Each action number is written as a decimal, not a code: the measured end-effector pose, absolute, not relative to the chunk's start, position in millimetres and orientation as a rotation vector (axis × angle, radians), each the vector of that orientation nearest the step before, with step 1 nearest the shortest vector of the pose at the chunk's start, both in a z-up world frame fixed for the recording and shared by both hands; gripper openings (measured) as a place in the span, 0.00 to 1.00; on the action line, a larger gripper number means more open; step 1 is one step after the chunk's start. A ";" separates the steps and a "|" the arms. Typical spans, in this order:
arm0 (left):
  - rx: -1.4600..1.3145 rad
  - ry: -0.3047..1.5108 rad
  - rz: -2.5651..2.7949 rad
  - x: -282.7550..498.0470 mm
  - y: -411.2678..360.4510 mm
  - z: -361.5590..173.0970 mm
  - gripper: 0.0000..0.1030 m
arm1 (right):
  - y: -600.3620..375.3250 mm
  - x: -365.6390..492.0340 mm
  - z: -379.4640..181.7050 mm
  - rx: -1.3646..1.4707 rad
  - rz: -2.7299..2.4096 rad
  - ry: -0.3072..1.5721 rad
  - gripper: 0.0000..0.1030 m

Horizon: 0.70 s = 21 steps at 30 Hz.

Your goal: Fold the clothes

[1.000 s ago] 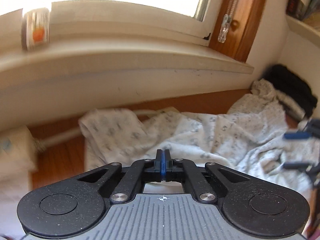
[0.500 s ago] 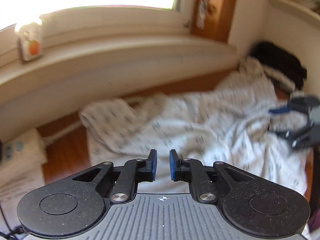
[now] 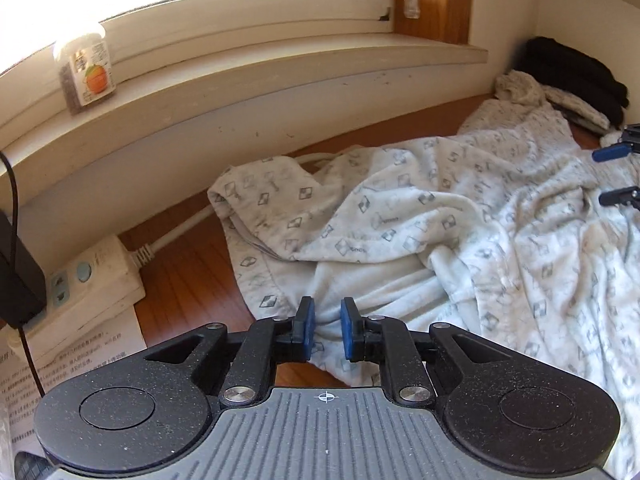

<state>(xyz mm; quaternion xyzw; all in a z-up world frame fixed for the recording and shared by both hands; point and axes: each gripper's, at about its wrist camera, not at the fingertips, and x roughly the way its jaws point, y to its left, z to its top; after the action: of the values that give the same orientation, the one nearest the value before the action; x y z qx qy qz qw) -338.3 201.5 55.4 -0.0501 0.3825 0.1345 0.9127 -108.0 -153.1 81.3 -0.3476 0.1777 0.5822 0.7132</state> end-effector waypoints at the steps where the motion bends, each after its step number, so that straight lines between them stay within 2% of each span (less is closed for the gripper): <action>1: -0.128 0.774 0.274 -336.9 201.3 57.2 0.18 | -150.2 -104.5 81.9 -0.744 1.278 0.376 0.66; 2: -0.149 0.760 0.264 -335.1 200.3 58.8 0.23 | -147.0 -100.9 82.2 -0.721 1.266 0.360 0.68; 5: -0.210 0.726 0.227 -324.4 195.2 62.6 0.47 | -131.2 -89.7 71.6 -0.708 1.255 0.331 0.71; 6: -0.222 0.720 0.224 -320.0 193.6 63.0 0.53 | -125.9 -85.0 66.6 -0.708 1.243 0.336 0.72; 12: -0.362 0.687 0.212 -300.6 200.0 61.7 0.55 | -121.3 -61.7 50.6 -0.602 1.272 0.378 0.79; 14: -0.402 0.678 0.210 -296.0 201.9 60.0 0.55 | -124.9 -55.7 46.0 -0.557 1.290 0.387 0.84; 16: -0.411 0.675 0.217 -290.9 202.2 58.0 0.51 | -125.1 -45.5 46.4 -0.513 1.290 0.448 0.87; 17: -0.408 0.674 0.220 -289.0 201.7 57.0 0.44 | -124.2 -42.5 46.1 -0.503 1.291 0.467 0.89; 18: -0.398 0.672 0.222 -288.3 200.6 56.0 0.25 | -123.6 -39.8 45.9 -0.492 1.293 0.485 0.90; 19: -0.384 0.673 0.222 -287.9 199.2 55.2 0.14 | -122.9 -37.2 45.6 -0.481 1.296 0.503 0.91; 20: -0.361 0.675 0.225 -288.9 197.1 55.7 0.05 | -122.3 -34.8 45.3 -0.471 1.298 0.519 0.91; 21: -0.329 0.667 0.241 -291.0 195.0 57.9 0.04 | -122.1 -33.6 45.1 -0.465 1.299 0.528 0.91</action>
<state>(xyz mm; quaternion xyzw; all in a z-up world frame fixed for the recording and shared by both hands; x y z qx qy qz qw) -291.0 195.0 57.9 -0.1603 0.3248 0.1175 0.9246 -33.6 -122.1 45.1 -0.2119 0.2408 0.5921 0.7393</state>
